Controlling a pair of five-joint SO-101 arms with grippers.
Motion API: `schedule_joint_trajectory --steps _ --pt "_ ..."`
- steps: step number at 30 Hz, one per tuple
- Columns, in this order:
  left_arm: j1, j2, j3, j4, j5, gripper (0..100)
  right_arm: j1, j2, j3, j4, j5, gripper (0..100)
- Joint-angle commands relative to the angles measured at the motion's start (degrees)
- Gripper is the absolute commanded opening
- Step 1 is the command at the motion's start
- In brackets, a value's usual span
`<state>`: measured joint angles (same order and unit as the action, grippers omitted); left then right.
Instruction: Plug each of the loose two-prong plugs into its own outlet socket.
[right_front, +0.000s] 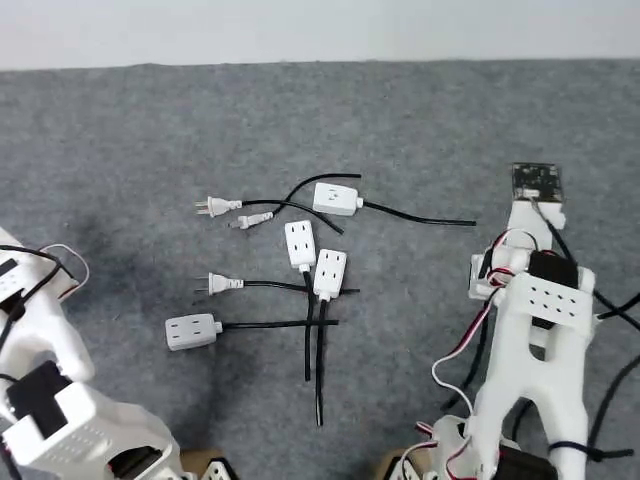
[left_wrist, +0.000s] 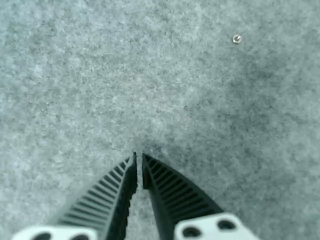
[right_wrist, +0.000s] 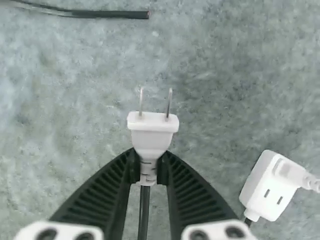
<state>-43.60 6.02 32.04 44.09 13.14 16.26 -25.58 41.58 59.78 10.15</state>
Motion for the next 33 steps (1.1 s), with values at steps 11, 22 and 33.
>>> schedule_joint_trajectory --steps 11,22,33 --pt "0.1 -0.3 -2.4 0.7 0.3 2 1.5 15.0 -4.9 -6.1 -1.2 23.3" --pt "0.1 -0.3 -2.4 0.7 0.3 2 3.3 16.0 -23.2 19.9 43.7 24.4" --pt "0.1 -0.2 -2.4 0.7 0.3 2 8.8 19.7 -18.7 11.1 109.8 24.7"
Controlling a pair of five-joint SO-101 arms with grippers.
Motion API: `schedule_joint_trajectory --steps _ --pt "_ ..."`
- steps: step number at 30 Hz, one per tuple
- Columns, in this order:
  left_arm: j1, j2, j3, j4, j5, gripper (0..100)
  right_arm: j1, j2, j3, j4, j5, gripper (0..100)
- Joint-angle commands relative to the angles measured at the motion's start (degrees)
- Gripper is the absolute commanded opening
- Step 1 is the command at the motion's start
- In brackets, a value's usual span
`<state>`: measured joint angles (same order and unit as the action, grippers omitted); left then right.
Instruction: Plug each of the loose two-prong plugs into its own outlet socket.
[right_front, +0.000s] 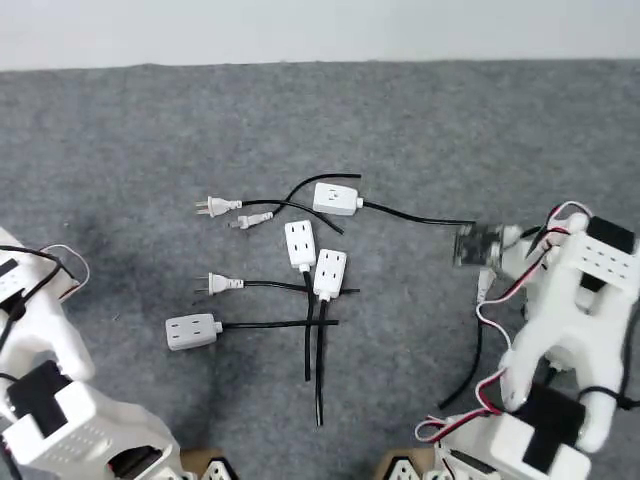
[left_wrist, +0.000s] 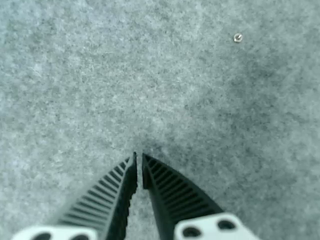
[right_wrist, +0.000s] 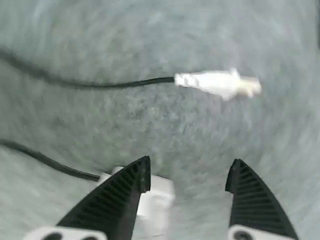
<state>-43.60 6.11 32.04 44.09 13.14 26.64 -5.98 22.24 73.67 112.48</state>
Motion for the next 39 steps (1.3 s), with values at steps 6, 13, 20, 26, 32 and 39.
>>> schedule_joint_trajectory --steps 6,13,20,26,32,39 --pt "0.1 -0.3 -2.4 0.4 0.3 2 -7.4 2.5 6.8 -8.5 12.6 24.8" --pt "0.1 -0.3 -2.4 0.4 0.3 2 -9.6 4.5 10.0 -20.0 12.6 24.7" --pt "-0.1 -0.3 -2.4 0.5 0.3 2 -7.3 14.0 10.0 -31.4 12.7 24.6" --pt "-0.1 -0.3 -2.4 0.6 0.2 2 -8.2 18.6 9.7 -36.7 12.5 24.5" --pt "0.0 -0.3 -2.4 0.4 0.2 2 -11.6 16.0 9.8 -36.3 7.3 24.5" --pt "0.0 -0.3 -2.4 0.4 0.2 2 -16.9 9.4 10.0 -30.1 4.8 24.4"
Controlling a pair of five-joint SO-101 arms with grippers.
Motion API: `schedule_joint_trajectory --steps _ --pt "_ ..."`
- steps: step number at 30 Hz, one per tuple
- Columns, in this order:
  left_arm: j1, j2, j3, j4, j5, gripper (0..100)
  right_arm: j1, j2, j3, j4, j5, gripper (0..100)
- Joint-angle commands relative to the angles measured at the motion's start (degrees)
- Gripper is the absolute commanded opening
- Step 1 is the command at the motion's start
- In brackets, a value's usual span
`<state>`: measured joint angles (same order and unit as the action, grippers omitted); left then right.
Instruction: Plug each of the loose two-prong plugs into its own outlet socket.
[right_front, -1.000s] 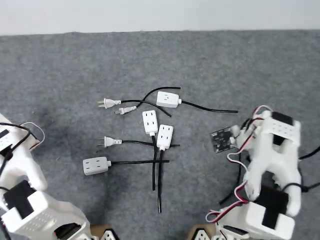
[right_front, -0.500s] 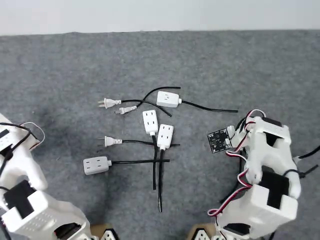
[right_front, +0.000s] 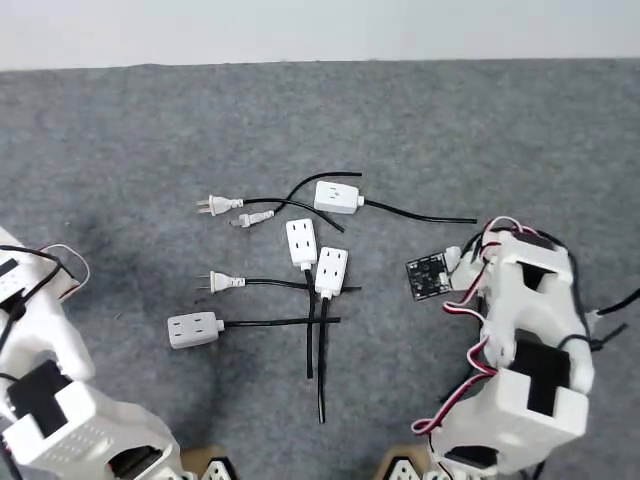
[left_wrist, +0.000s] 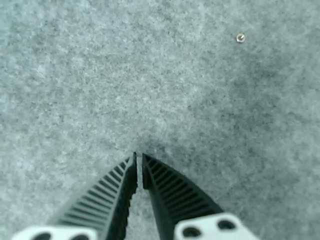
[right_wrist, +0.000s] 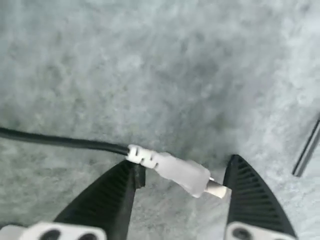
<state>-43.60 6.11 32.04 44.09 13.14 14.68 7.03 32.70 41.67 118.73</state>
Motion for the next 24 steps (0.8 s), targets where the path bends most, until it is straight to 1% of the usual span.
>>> schedule_joint_trajectory --steps 1,4,8,10,13,19,21,24 --pt "0.0 -0.3 -2.4 0.4 0.1 2 -5.7 -4.4 -0.4 3.4 -1.4 24.4" --pt "0.0 -0.3 -2.3 0.4 -0.3 2 -6.6 -5.3 -0.4 4.8 -1.4 20.6" --pt "0.0 -0.3 -2.0 0.4 -1.0 2 -6.3 -2.8 -0.4 2.9 -1.4 8.2" --pt "0.0 -0.3 -2.0 0.3 -1.0 2 -6.0 -0.7 -0.4 0.9 -1.4 3.7" --pt "0.0 -0.3 -2.0 0.3 -1.0 2 -5.3 1.4 -0.5 -1.3 -1.4 1.2" --pt "0.0 -0.3 -2.0 0.3 -1.0 2 -4.6 1.5 -0.8 -1.2 -1.6 0.9" --pt "0.0 -0.3 -2.0 0.3 -1.0 2 -4.2 0.7 -0.8 -1.2 -4.4 0.9" --pt "0.0 -0.3 -2.0 0.3 -1.0 2 -3.6 -4.1 -0.8 -1.1 -13.2 0.9"
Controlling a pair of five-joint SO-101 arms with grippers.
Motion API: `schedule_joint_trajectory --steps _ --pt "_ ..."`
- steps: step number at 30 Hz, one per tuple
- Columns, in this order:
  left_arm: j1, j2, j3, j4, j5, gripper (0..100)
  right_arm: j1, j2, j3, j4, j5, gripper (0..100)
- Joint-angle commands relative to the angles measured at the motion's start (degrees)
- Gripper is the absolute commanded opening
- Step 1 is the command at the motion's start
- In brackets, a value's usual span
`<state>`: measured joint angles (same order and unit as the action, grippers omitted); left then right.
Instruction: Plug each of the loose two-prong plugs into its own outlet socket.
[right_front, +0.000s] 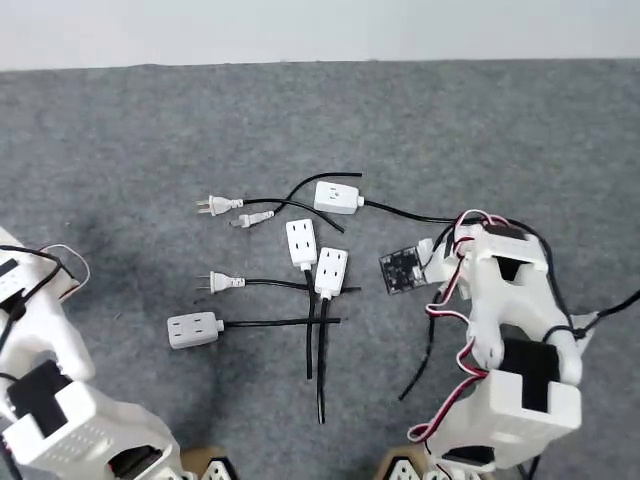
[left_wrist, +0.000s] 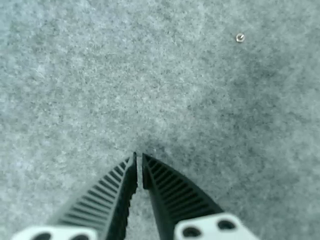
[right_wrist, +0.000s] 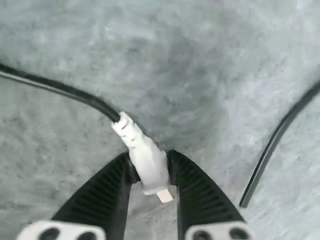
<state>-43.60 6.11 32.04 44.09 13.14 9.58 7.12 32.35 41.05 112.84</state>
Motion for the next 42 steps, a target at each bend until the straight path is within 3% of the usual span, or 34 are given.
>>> schedule_joint_trajectory --steps 1,5,13,17,21,24,28,37,42 --pt "0.0 -0.3 -2.0 0.3 -1.0 2 1.8 -6.4 -0.4 -0.5 -11.4 0.9" --pt "0.0 -0.3 -2.0 0.3 -1.0 2 3.9 -16.0 -0.3 4.4 -31.1 0.9" --pt "0.0 -0.3 -2.0 0.3 -1.0 2 8.5 -23.5 0.1 34.5 -64.8 0.9" --pt "0.0 -0.3 -2.0 0.4 -1.1 2 8.7 -17.3 2.9 37.9 -68.0 0.9" --pt "0.0 -0.3 -1.9 0.5 -1.1 2 8.7 -7.3 2.5 32.6 -70.9 1.6" --pt "0.0 -0.3 -1.9 0.5 -1.1 2 8.8 -0.7 -1.1 30.4 -71.4 9.7" --pt "0.0 -0.3 -1.9 0.6 -1.1 2 8.4 2.9 -9.7 34.9 -71.5 19.6" --pt "0.0 -0.3 -1.9 0.5 -1.1 2 7.3 -5.8 -22.1 49.9 -69.7 19.5" --pt "0.1 -0.3 -1.9 0.5 -1.1 2 5.0 -12.1 -16.3 53.6 -63.7 5.3"
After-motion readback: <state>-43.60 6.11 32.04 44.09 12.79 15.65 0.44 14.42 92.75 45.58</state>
